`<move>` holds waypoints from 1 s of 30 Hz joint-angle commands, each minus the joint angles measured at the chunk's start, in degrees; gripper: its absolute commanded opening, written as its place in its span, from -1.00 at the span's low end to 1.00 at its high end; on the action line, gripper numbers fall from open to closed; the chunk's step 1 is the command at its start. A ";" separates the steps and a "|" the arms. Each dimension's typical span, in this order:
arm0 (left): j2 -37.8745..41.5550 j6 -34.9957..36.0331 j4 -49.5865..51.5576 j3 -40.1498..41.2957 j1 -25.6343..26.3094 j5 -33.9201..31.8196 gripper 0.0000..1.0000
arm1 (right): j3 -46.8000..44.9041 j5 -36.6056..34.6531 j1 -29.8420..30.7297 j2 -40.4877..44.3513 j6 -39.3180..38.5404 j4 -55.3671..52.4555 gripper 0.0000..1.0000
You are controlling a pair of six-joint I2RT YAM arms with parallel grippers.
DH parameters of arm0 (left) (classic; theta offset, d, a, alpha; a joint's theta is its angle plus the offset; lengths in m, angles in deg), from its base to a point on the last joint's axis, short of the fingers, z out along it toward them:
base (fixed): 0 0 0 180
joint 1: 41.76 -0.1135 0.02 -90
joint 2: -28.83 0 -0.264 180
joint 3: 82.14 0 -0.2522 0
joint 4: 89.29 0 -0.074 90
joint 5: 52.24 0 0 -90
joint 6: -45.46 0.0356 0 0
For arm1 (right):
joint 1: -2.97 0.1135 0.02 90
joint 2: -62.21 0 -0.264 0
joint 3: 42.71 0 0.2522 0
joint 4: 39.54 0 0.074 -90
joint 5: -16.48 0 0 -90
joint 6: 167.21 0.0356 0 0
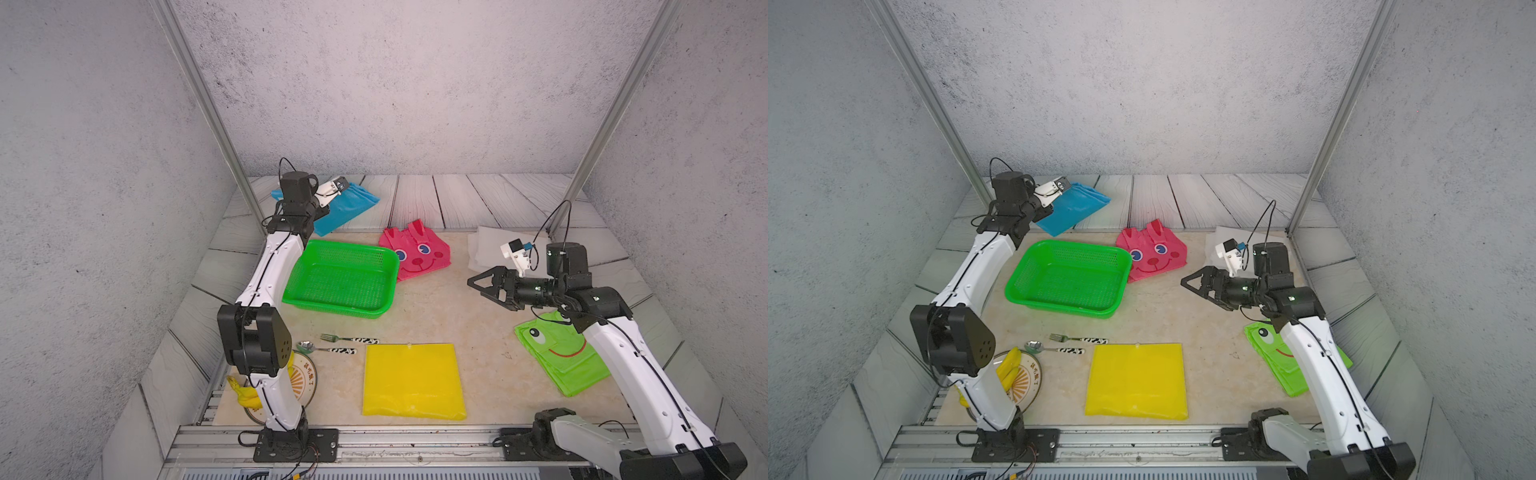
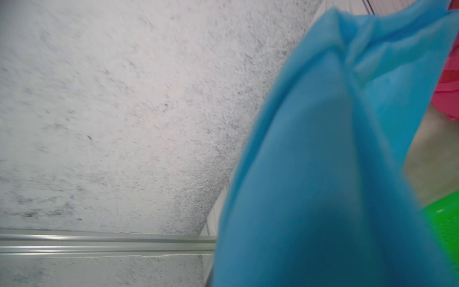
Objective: Put the folded raincoat in the basket
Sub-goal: Place the raincoat in the basket.
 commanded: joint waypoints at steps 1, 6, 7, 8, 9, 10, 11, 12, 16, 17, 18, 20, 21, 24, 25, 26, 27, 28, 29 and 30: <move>0.64 3.56 -3.10 -0.81 0.08 3.93 -1.00 | -0.81 -0.26 0.02 -0.12 0.95 1.73 0.86; 0.78 7.60 -6.34 8.24 -0.21 5.56 -1.00 | -1.36 -0.48 0.02 0.64 1.05 1.39 0.86; 0.33 8.59 -7.01 10.11 -0.29 5.60 -1.00 | -1.16 -0.40 0.03 0.71 0.84 1.11 0.86; -0.35 9.51 -7.61 11.40 -0.41 5.34 -1.00 | -0.51 -0.35 0.03 0.71 0.46 0.36 0.86; -0.87 9.31 -8.39 12.27 -0.59 4.72 -1.00 | 0.33 -0.35 0.02 0.56 0.05 -0.64 0.86; -1.37 8.66 -8.66 12.91 -0.74 4.21 -1.00 | 1.41 -0.14 0.02 0.31 -0.59 -1.78 0.86; -1.36 8.05 -8.31 13.53 -0.89 4.09 -1.00 | 2.49 0.00 0.06 0.16 -1.02 -2.84 0.86; -0.98 7.60 -8.11 14.47 -0.92 4.30 -1.00 | 3.31 -0.12 0.00 0.18 -1.47 -3.81 0.86; 3.90 9.31 -7.01 21.62 -0.75 7.83 -1.00 | 4.53 -0.86 0.03 1.12 -2.63 -6.19 0.86; 5.14 9.77 -7.07 23.46 -0.75 8.10 -1.00 | 4.37 -0.98 0.02 1.36 -2.56 -6.42 0.86; 6.37 9.91 -7.18 25.31 -0.79 8.05 -1.00 | 4.05 -1.17 0.02 1.52 -2.42 -6.52 0.86; 8.55 10.45 -6.09 27.79 -0.82 7.71 -1.00 | 3.24 -1.06 0.05 1.87 -1.69 -5.99 0.86; 9.54 10.95 -5.20 28.90 -0.75 7.25 -1.00 | 2.73 -0.88 0.03 2.04 -1.30 -5.55 0.86; 12.14 11.21 -3.12 31.87 -0.66 6.05 -1.00 | 1.53 -0.72 0.01 2.43 -0.66 -4.62 0.86; 12.86 10.19 -1.96 32.30 -0.58 5.33 -1.00 | 1.29 -0.82 0.02 2.45 -0.54 -4.50 0.86; 13.29 9.06 -0.40 32.41 -0.58 4.67 -1.00 | 1.19 -0.91 0.05 2.47 -0.29 -4.42 0.86; 13.76 7.95 1.35 32.60 -0.58 3.87 -1.00 | 1.05 -0.88 -0.02 2.51 -0.03 -4.19 0.86; 14.31 7.25 2.75 33.38 -0.49 3.16 -1.00 | 0.90 -0.76 0.02 2.56 0.40 -3.84 0.86; 14.89 6.94 2.98 34.88 -0.38 2.34 -1.00 | 0.83 -0.70 0.07 2.64 0.79 -3.42 0.86; 15.51 7.07 2.62 36.55 -0.12 1.73 -1.00 | 0.74 -0.57 0.03 2.73 1.08 -3.01 0.86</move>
